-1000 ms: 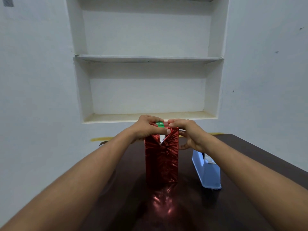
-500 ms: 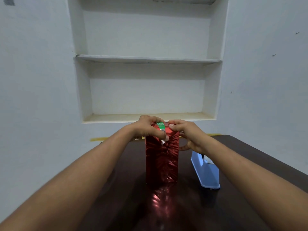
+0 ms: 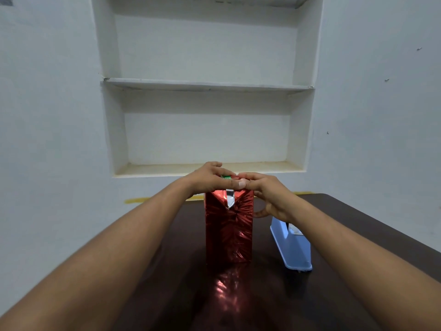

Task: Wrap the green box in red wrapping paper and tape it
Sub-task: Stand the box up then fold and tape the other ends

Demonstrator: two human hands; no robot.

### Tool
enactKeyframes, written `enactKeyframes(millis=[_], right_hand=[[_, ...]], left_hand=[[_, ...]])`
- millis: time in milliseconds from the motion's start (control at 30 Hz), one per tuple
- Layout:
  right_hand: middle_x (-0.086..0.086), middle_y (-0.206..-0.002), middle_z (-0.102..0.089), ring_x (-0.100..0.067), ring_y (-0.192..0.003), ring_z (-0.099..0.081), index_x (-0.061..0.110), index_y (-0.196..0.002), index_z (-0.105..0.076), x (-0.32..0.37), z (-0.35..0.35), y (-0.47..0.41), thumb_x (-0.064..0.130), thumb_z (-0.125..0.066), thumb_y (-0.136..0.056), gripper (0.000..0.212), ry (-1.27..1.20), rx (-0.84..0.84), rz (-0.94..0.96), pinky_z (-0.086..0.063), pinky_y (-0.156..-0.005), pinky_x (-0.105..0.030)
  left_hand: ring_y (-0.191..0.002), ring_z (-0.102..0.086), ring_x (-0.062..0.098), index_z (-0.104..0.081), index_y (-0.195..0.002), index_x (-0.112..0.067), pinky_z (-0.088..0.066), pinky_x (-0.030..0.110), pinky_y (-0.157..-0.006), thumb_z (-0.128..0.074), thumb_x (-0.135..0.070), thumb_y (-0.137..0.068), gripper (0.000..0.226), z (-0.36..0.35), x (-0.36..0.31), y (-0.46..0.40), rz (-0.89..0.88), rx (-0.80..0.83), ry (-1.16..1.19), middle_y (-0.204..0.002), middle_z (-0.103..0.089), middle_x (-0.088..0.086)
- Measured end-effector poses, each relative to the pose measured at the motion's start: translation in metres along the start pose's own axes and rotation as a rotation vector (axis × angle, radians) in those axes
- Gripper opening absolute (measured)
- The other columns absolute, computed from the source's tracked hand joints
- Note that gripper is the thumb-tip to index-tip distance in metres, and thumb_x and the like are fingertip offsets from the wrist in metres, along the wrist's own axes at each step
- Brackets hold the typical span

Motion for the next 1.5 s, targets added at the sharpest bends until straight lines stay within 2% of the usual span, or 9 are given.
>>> enactKeyframes(millis=[200,300,433,600,733,867,1067,1167,1500], right_hand=[[0.009,-0.123,-0.069,-0.008,-0.119,-0.057,0.037,-0.127,-0.068,-0.003,-0.003,0.009,0.035,-0.071,-0.092,0.035,-0.043,-0.011,0.006,-0.048,-0.101,-0.060],[0.011,-0.118,-0.071,-0.010,-0.116,-0.062,0.035,-0.113,-0.075,-0.010,0.014,0.020,0.033,-0.073,-0.088,0.025,-0.036,-0.262,0.126,-0.054,-0.095,-0.049],[0.011,-0.094,-0.072,-0.015,-0.098,-0.067,0.024,-0.082,-0.078,-0.031,0.049,0.054,0.025,-0.067,-0.087,0.013,0.289,-0.666,0.181,-0.049,-0.081,-0.031],[-0.005,-0.093,-0.061,-0.029,-0.080,-0.060,0.017,-0.068,-0.055,-0.064,0.093,0.069,0.043,-0.053,-0.078,0.028,0.785,-0.748,-0.137,-0.045,-0.065,-0.031],[-0.007,-0.103,-0.058,-0.031,-0.094,-0.064,0.011,-0.103,-0.056,-0.095,0.101,0.069,0.036,-0.067,-0.087,0.031,0.294,-0.611,-0.374,-0.061,-0.081,-0.049],[-0.013,-0.122,-0.054,-0.042,-0.103,-0.060,0.008,-0.123,-0.054,-0.099,0.100,0.064,0.019,-0.072,-0.092,0.037,0.060,-0.497,-0.511,-0.061,-0.076,-0.060],[-0.015,-0.127,-0.056,-0.035,-0.087,-0.054,0.003,-0.130,-0.059,-0.094,0.100,0.060,0.006,-0.074,-0.089,0.044,-0.148,-0.528,-0.413,-0.052,-0.066,-0.079],[-0.013,-0.111,-0.059,-0.032,-0.088,-0.059,0.000,-0.128,-0.058,-0.099,0.096,0.069,0.005,-0.072,-0.089,0.042,-0.241,-0.573,-0.351,-0.056,-0.075,-0.072],[-0.011,-0.121,-0.059,-0.022,-0.095,-0.061,0.003,-0.121,-0.056,-0.132,0.099,0.083,0.009,-0.078,-0.088,0.041,-0.220,-0.615,-0.332,-0.063,-0.080,-0.052]], left_hand=[[-0.148,-0.035,0.020,-0.068,-0.135,-0.023,-0.034,0.033,-0.115,-0.095,-0.048,-0.063,0.081,-0.003,0.009,-0.006,0.029,-0.022,0.025,-0.163,-0.027,-0.001],[-0.137,-0.045,0.019,-0.070,-0.133,-0.017,-0.037,0.032,-0.110,-0.096,-0.045,-0.065,0.077,-0.003,0.011,-0.009,0.009,-0.028,0.041,-0.152,-0.040,0.001],[-0.122,-0.057,0.017,-0.070,-0.130,-0.010,-0.045,0.029,-0.099,-0.096,-0.040,-0.067,0.074,-0.002,0.010,-0.008,-0.003,-0.045,0.083,-0.127,-0.057,0.001],[-0.112,-0.068,0.016,-0.076,-0.119,-0.015,-0.051,0.028,-0.090,-0.099,-0.054,-0.047,0.084,-0.004,0.014,-0.012,-0.031,-0.065,0.118,-0.122,-0.067,0.000],[-0.109,-0.070,0.018,-0.074,-0.122,-0.017,-0.054,0.031,-0.090,-0.100,-0.045,-0.055,0.077,-0.006,0.013,-0.009,-0.011,-0.026,0.158,-0.116,-0.074,0.001],[-0.108,-0.071,0.036,-0.077,-0.112,-0.035,-0.053,0.044,-0.086,-0.099,-0.066,-0.038,0.083,-0.007,0.019,-0.010,0.053,-0.038,0.148,-0.110,-0.077,0.002],[-0.110,-0.070,0.025,-0.075,-0.118,-0.033,-0.056,0.055,-0.099,-0.098,-0.067,-0.037,0.091,-0.005,0.017,-0.006,0.058,-0.030,0.151,-0.115,-0.075,-0.001],[-0.110,-0.070,0.028,-0.074,-0.116,-0.038,-0.055,0.059,-0.098,-0.097,-0.070,-0.036,0.090,-0.006,0.018,-0.005,0.075,-0.025,0.137,-0.114,-0.075,-0.001],[-0.109,-0.071,0.026,-0.073,-0.121,-0.035,-0.054,0.057,-0.101,-0.097,-0.068,-0.030,0.099,-0.008,0.015,-0.002,0.069,-0.004,0.155,-0.113,-0.076,0.000]])
Point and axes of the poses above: each hand's wrist, its own y-axis away from the middle knuckle, its own z-axis out of the back of the hand, x = y × z, the point moved 7 cm from there along -y, towards the middle knuckle
